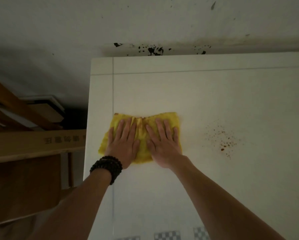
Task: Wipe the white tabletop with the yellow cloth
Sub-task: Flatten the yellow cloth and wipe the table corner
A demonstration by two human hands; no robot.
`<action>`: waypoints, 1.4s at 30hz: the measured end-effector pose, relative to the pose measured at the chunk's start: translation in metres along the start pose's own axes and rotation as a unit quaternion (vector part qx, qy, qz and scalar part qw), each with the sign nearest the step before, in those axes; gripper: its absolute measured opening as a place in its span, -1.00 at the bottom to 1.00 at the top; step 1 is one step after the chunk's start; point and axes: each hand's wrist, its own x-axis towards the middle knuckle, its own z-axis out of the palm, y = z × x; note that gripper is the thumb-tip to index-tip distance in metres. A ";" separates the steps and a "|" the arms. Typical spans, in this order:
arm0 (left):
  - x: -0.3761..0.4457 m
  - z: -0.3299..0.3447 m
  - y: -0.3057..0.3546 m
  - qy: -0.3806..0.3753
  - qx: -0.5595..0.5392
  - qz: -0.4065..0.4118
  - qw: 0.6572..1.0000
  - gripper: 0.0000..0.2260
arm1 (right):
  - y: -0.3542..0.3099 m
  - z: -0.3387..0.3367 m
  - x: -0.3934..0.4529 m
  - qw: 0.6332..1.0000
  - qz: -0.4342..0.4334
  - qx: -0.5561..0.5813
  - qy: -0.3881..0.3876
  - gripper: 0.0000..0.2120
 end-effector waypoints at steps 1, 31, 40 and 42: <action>0.020 -0.004 -0.005 0.000 -0.001 0.000 1.000 -0.43 | 0.004 -0.009 0.017 1.000 0.001 -0.001 0.005 -0.46; -0.073 0.018 0.043 0.001 -0.028 -0.041 0.999 -0.44 | -0.011 0.026 -0.069 0.999 0.011 -0.006 -0.037 -0.41; -0.152 0.035 0.058 -0.027 -0.016 -0.040 0.999 -0.43 | -0.013 0.063 -0.135 1.000 -0.003 -0.006 -0.030 -0.43; -0.145 0.036 0.056 -0.028 -0.013 -0.032 0.999 -0.43 | -0.011 0.062 -0.130 1.000 -0.009 -0.008 -0.026 -0.45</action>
